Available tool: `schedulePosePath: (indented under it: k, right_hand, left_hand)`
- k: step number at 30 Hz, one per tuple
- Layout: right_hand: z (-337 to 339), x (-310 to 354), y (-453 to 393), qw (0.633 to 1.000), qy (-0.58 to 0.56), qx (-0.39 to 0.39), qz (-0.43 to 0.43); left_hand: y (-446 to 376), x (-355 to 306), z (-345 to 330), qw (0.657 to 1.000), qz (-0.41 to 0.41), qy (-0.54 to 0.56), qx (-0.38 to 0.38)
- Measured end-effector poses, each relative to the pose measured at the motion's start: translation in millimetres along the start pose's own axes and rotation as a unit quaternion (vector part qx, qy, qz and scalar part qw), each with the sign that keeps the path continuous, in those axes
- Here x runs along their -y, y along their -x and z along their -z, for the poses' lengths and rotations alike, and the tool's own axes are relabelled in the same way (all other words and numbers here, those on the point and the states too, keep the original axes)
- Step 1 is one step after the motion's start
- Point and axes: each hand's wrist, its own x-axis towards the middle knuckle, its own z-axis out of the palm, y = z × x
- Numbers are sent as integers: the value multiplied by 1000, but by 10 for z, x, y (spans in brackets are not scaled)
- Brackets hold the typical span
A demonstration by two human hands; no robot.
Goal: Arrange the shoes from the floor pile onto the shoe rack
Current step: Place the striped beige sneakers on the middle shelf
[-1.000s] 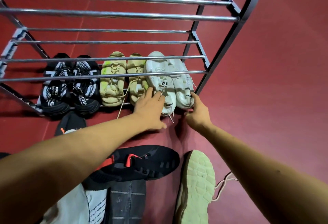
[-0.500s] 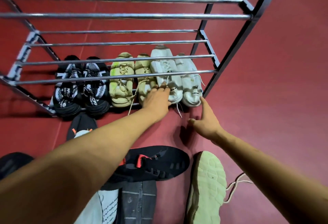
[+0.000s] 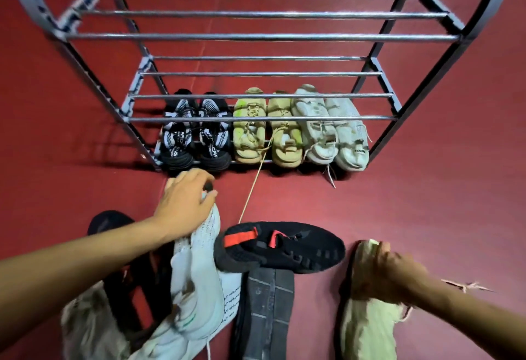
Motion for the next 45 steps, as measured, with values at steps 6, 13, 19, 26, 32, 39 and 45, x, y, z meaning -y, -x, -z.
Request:
schedulePosePath:
  k: [6, 13, 19, 26, 32, 39, 45]
  right_hand:
    - [92, -190, -62, 974, -223, -2, -32]
    - [447, -64, 63, 868, -464, -170, 45]
    - [790, 629, -177, 753, -626, -34, 199]
    - [715, 1052, -487, 816, -564, -51, 120]
    - [574, 1002, -330, 761, -638, 34, 112]
    - [326, 902, -302, 803, -586, -29, 106]
    - [104, 844, -92, 753, -638, -66, 147]
  left_hand:
    - [424, 301, 11, 969, 198, 0, 148]
    - [542, 237, -116, 939, 304, 86, 135]
    - [515, 188, -137, 917, 349, 137, 140]
    - [628, 401, -154, 872, 407, 243, 122]
    - [617, 431, -95, 876, 364, 286, 131]
    - [339, 292, 253, 885, 269, 345, 158]
    - [367, 208, 274, 910, 203, 298, 203]
